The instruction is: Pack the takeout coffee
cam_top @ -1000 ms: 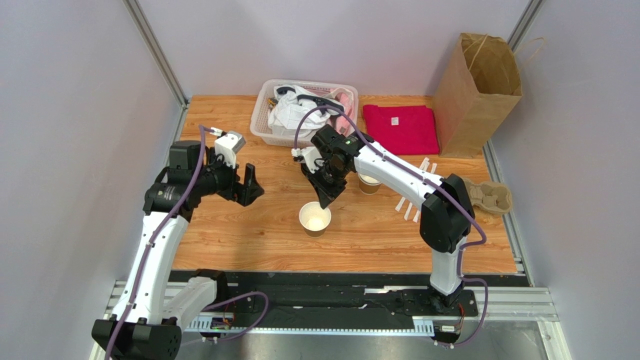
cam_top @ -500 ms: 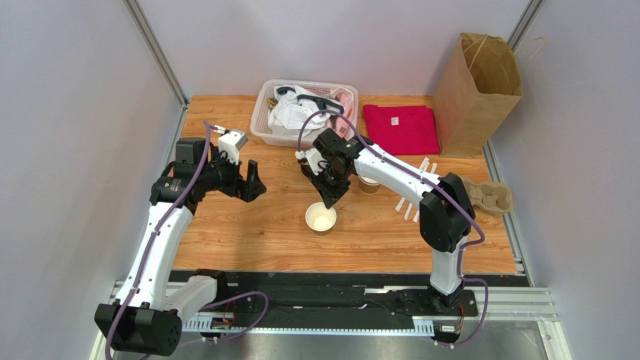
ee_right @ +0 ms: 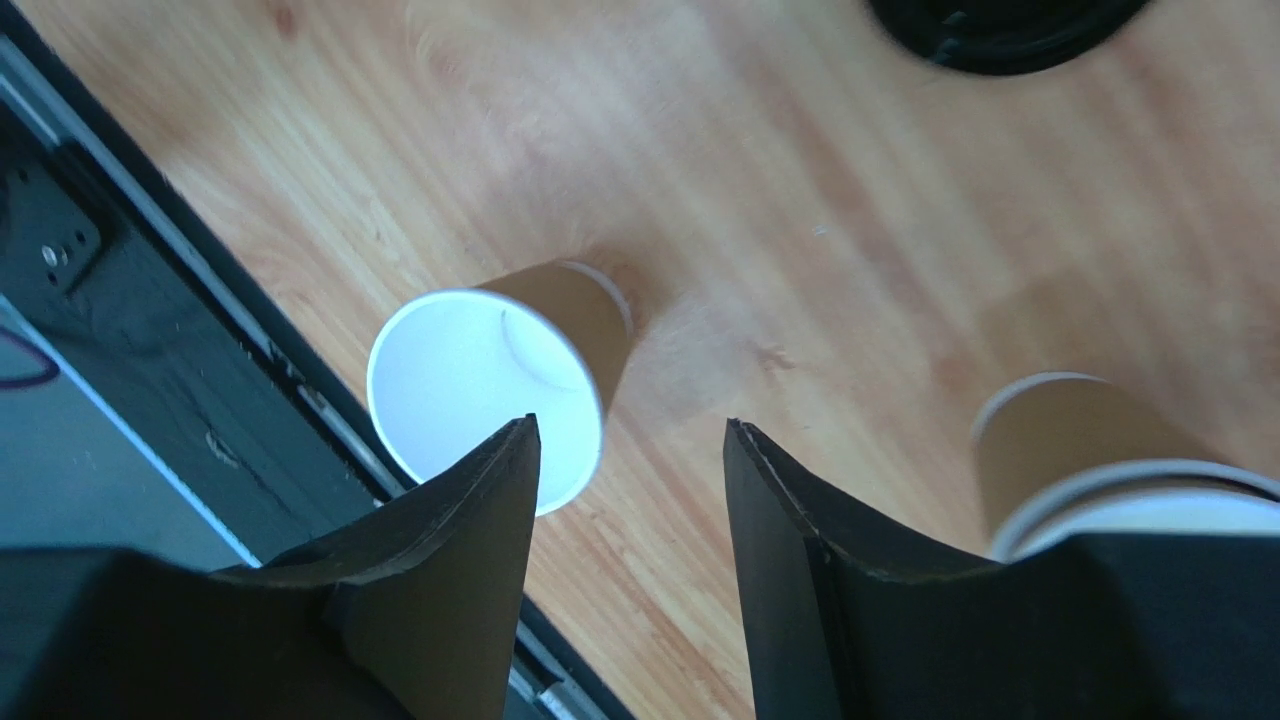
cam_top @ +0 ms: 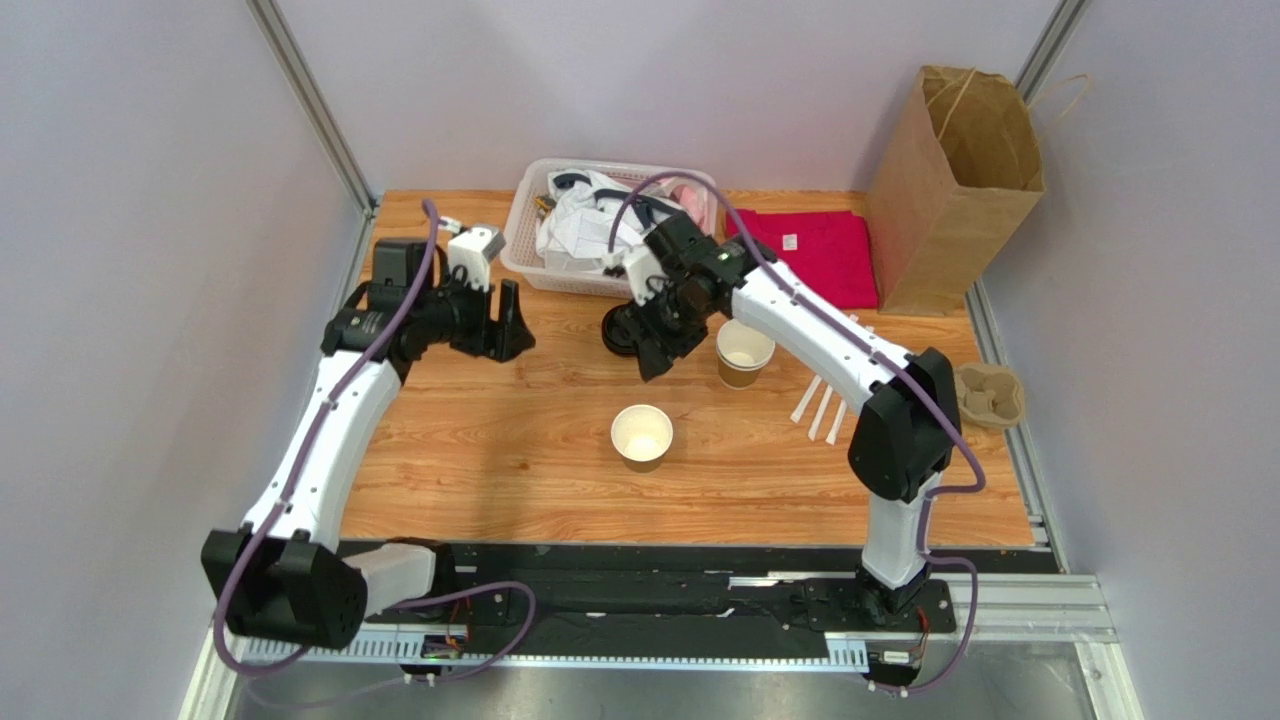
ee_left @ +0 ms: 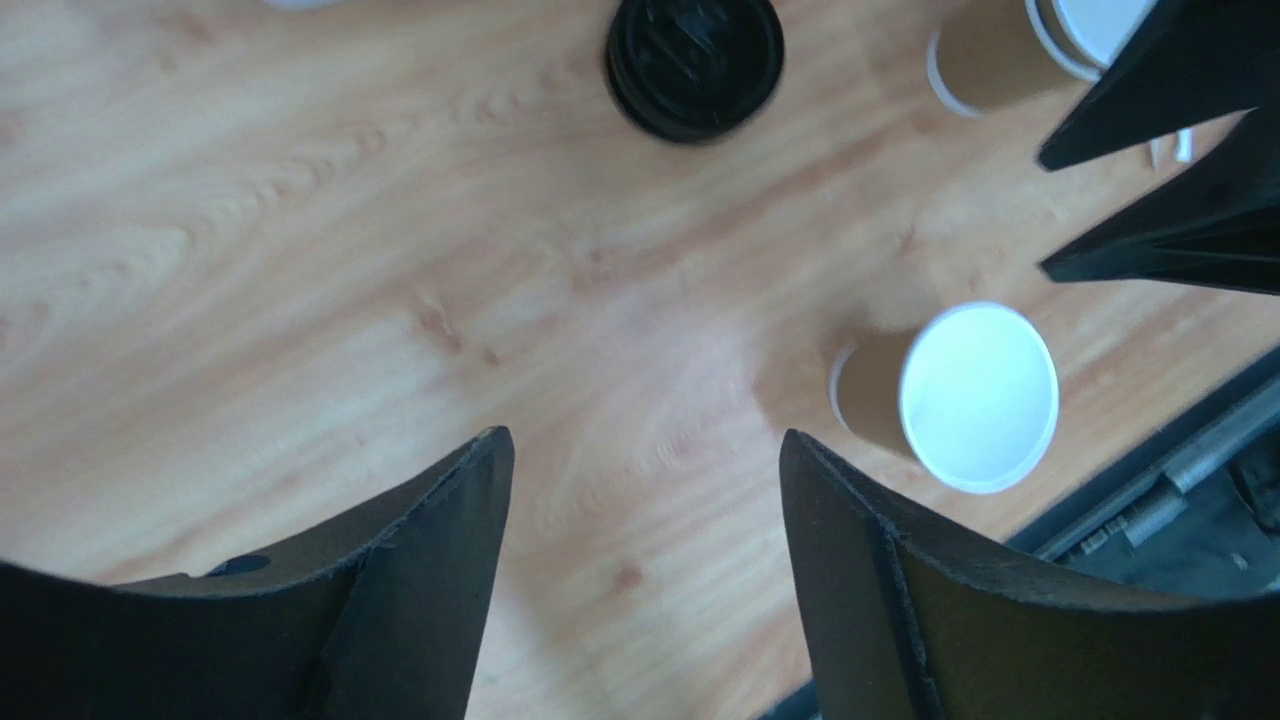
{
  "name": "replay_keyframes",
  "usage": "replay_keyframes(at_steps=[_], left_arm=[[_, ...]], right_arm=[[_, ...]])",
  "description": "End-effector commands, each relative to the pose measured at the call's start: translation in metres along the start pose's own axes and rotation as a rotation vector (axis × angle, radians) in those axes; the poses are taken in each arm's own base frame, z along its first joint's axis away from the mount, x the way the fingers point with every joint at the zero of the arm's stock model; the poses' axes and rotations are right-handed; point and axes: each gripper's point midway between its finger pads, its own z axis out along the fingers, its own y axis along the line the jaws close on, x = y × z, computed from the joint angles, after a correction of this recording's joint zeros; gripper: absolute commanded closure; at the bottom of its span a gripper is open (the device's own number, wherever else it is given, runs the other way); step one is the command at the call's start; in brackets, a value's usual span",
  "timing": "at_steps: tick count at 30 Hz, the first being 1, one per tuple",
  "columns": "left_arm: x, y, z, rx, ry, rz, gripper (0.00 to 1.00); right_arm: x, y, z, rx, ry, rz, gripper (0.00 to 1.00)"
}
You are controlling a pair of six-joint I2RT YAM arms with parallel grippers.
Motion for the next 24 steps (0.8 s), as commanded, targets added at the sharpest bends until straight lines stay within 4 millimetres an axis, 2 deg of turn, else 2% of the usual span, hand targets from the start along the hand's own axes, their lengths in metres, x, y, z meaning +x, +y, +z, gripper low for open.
replay_keyframes(at_steps=[1,2,5,6,7,8,9,15,19,24], left_arm=[[-0.059,0.009,0.025,-0.086,-0.112,0.031,0.31],[-0.065,0.009,0.038,-0.109,-0.103,0.025,0.33],[-0.077,0.009,0.064,-0.156,-0.100,0.031,0.36],[-0.078,-0.004,0.073,-0.149,-0.097,0.044,0.39],[-0.081,0.002,0.084,-0.195,-0.096,0.044,0.40],[-0.081,-0.001,0.091,-0.204,-0.094,0.046,0.40],[-0.080,-0.007,0.099,-0.210,-0.089,0.036,0.40],[-0.071,-0.006,0.147,-0.309,-0.046,-0.013,0.44],[-0.054,-0.007,0.179,-0.302,0.007,-0.026,0.50],[-0.043,0.000,0.200,-0.317,0.053,-0.030,0.53]], right_arm=[[-0.046,-0.032,-0.066,0.075,-0.213,0.043,0.47],[-0.049,-0.050,-0.073,0.101,-0.233,0.086,0.47],[-0.058,-0.080,-0.085,0.162,-0.280,0.167,0.47],[-0.060,-0.089,-0.086,0.194,-0.285,0.182,0.47],[-0.059,-0.095,-0.086,0.212,-0.285,0.192,0.46],[-0.058,-0.102,-0.087,0.230,-0.289,0.211,0.47],[-0.059,-0.106,-0.087,0.240,-0.290,0.219,0.47],[-0.056,-0.119,-0.078,0.235,-0.280,0.260,0.47],[-0.056,-0.121,-0.070,0.219,-0.270,0.270,0.47],[-0.050,-0.123,-0.066,0.226,-0.257,0.277,0.46]])
